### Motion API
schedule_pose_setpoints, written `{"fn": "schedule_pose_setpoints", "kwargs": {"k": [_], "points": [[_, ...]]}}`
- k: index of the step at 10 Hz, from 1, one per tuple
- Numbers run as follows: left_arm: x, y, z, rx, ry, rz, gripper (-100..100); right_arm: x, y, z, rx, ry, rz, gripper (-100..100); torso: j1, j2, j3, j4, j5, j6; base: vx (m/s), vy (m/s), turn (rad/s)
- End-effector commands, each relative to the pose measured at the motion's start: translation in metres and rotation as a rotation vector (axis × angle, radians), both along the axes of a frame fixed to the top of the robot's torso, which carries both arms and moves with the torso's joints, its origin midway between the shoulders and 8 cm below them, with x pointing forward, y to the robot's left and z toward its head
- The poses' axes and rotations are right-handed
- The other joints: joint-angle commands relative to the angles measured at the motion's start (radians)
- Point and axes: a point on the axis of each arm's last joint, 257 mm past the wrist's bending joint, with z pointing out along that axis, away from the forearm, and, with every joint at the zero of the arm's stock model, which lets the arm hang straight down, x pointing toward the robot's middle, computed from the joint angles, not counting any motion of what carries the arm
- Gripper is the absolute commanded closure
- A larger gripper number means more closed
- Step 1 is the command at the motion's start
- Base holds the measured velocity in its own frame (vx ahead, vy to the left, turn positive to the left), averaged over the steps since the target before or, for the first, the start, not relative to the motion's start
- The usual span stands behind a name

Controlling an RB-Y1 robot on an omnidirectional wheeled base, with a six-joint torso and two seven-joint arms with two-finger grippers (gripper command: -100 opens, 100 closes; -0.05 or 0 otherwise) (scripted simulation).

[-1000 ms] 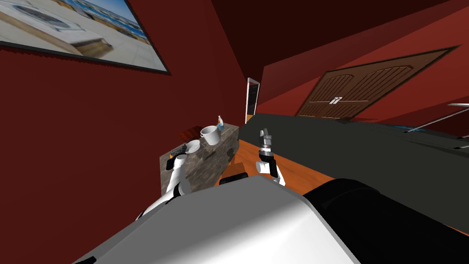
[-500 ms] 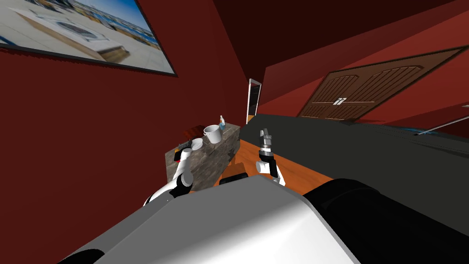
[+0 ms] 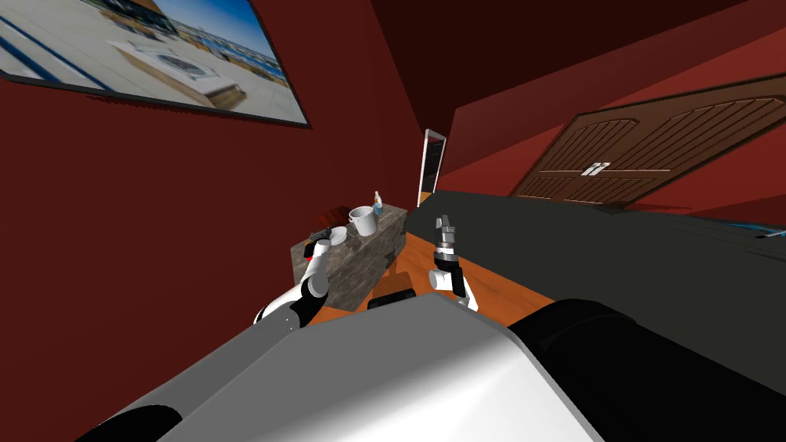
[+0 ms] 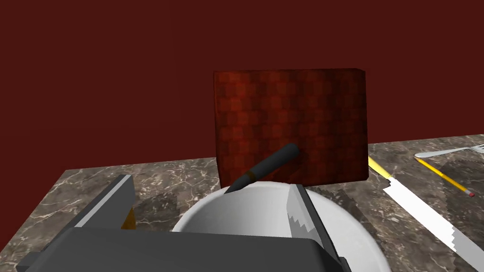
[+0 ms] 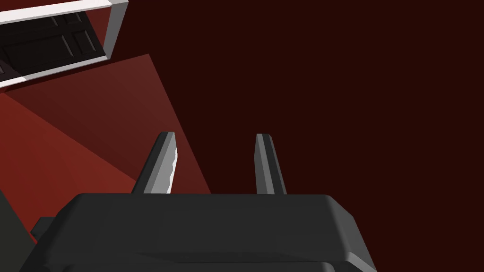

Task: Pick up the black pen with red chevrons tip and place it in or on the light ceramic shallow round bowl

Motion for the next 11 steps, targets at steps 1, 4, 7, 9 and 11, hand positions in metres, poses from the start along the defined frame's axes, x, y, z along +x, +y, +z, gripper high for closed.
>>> {"fn": "schedule_pose_setpoints", "kwargs": {"k": [1,4,7,9,11], "points": [[0.018,-0.021,0.018,-0.012,-0.021,-0.032,-100,0.0,0.0,0.0,0.0,0.0,0.0,0,0.0,0.0,0.0,0.0,0.0,0.0,0.0,0.0,0.0],[0.028,-0.028,0.038,-0.011,-0.051,-0.043,-100,0.0,0.0,0.0,0.0,0.0,0.0,0,-0.001,-0.003,-0.002,-0.001,0.0,0.0,0.006,-0.004,0.002],[0.061,-0.084,0.061,0.052,-0.026,-0.13,-100,0.0,0.0,0.0,0.0,0.0,0.0,0,0.004,0.004,0.002,0.001,0.001,-0.001,-0.106,0.059,0.205],[0.075,-0.099,0.095,0.053,-0.072,-0.149,-100,0.0,0.0,0.0,0.0,0.0,0.0,0,-0.001,0.001,0.001,0.0,0.0,0.0,-0.008,-0.003,-0.029],[0.087,-0.141,0.093,0.093,-0.031,-0.211,-100,0.0,0.0,0.0,0.0,0.0,0.0,0,-0.002,-0.003,-0.002,-0.001,0.0,0.0,-0.037,0.018,0.176]]}}
